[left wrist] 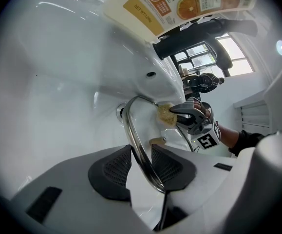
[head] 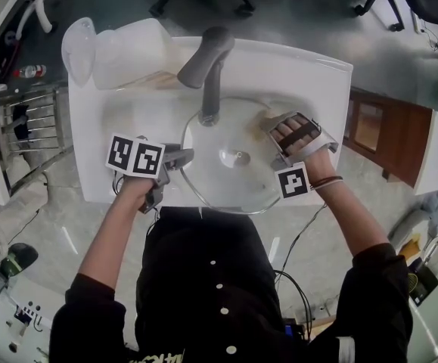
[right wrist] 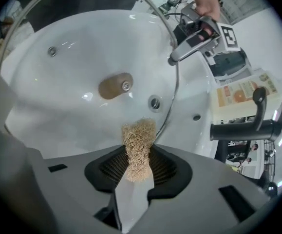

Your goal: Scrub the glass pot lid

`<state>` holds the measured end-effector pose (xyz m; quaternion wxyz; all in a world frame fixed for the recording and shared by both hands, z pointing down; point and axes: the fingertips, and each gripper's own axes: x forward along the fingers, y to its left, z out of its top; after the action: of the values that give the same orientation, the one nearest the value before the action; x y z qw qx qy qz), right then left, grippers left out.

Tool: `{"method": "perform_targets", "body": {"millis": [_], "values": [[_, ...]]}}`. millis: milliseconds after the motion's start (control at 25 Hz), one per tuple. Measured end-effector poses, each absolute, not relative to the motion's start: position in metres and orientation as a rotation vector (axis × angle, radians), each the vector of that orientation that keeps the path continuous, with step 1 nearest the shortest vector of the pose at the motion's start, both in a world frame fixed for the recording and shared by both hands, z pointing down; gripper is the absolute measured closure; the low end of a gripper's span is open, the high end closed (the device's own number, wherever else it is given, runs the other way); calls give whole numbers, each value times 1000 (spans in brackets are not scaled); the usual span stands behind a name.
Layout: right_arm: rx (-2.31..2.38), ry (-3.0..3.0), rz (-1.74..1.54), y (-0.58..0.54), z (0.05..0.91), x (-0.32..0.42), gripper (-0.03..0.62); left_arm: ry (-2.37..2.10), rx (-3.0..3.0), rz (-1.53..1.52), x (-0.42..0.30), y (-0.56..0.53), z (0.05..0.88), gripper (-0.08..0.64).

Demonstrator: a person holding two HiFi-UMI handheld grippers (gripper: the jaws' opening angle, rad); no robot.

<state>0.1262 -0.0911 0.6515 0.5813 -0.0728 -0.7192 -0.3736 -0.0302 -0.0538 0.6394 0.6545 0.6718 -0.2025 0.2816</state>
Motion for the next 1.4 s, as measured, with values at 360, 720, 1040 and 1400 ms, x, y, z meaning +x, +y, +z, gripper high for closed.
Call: {"method": "perform_targets", "body": {"millis": [360, 720, 1040, 1400], "values": [[-71, -1858, -1073, -93, 628, 13, 449, -451, 1530, 624, -30, -56, 637, 414], [-67, -1913, -1072, -83, 638, -7, 449, -443, 1521, 604, -30, -57, 636, 416], [-118, -1900, -1065, -78, 644, 2, 449, -436, 1526, 626, -30, -56, 638, 414], [-210, -1878, -1008, -65, 650, 42, 449, -449, 1522, 630, -30, -56, 640, 416]]}}
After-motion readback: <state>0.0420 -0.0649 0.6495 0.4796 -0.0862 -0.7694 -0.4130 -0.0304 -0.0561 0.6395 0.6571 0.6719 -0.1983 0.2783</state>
